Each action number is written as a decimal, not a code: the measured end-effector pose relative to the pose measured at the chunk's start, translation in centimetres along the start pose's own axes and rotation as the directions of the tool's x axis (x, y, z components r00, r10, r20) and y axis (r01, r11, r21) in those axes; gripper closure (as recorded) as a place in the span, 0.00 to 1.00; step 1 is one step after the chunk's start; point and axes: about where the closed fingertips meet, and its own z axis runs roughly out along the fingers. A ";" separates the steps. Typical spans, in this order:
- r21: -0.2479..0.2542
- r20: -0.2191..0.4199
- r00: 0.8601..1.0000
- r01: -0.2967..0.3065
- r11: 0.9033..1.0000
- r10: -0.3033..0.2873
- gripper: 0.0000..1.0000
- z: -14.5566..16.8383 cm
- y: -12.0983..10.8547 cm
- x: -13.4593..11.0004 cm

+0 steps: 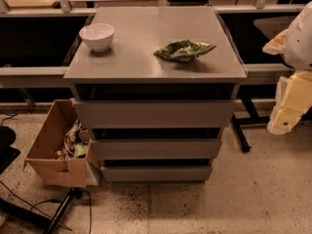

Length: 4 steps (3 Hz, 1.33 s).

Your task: Open bottom drawer

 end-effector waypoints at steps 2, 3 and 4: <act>-0.034 0.124 0.992 -0.015 0.999 0.019 0.00 5.2 2.8 -0.4; -0.054 0.144 0.989 -0.024 0.998 0.031 0.00 11.9 5.4 -0.8; -0.077 0.049 0.999 -0.006 0.997 0.010 0.00 24.1 8.3 -0.3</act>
Offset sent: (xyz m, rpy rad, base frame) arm -0.0034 0.0379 -0.1308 0.3150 -0.0097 0.0229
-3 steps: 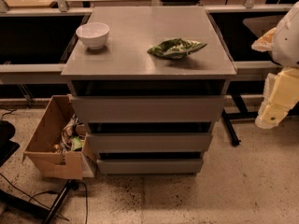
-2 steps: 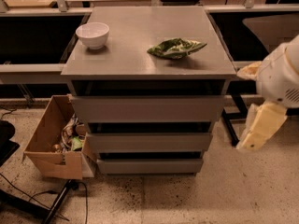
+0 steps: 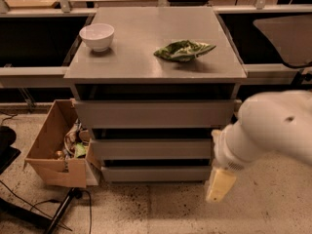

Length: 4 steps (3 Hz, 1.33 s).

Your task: Open bottom drawer

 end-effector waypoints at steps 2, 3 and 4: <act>0.030 -0.109 0.993 -0.032 0.999 0.035 0.00 13.8 0.0 3.9; 0.056 -0.115 0.992 -0.037 0.998 0.043 0.00 14.0 -0.6 4.1; 0.054 -0.129 0.991 -0.028 0.998 0.035 0.00 14.3 -0.3 4.1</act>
Offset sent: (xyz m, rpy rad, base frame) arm 0.0410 -0.0138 -0.2020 -0.1381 -0.0254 -0.0926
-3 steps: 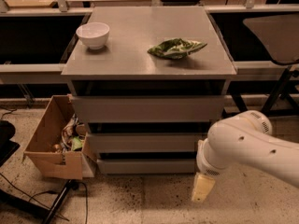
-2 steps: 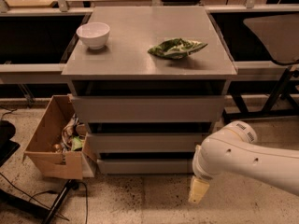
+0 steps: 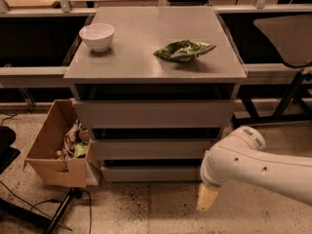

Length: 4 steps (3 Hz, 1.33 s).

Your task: Open bottom drawer

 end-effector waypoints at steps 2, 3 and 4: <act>-0.044 -0.039 0.999 -0.009 0.999 0.007 0.00 12.5 1.5 0.6; -0.034 -0.085 0.996 -0.011 0.999 0.008 0.00 18.5 -0.1 0.7; 0.028 -0.106 0.992 0.073 0.997 -0.069 0.00 23.2 -4.3 0.3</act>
Offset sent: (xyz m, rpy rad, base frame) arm 0.0669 0.0024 -0.2323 -0.1876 -0.0155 0.1280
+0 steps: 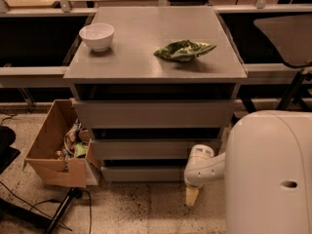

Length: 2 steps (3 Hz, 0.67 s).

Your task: Open bottom drawer

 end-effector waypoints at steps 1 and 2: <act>0.034 -0.003 0.998 0.061 0.998 -0.061 0.00 0.5 -1.0 0.0; 0.034 -0.003 0.998 0.061 0.998 -0.061 0.00 0.5 -1.0 0.0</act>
Offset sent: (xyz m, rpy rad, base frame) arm 0.0114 -0.0022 -0.0028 -0.0257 -0.0308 0.0584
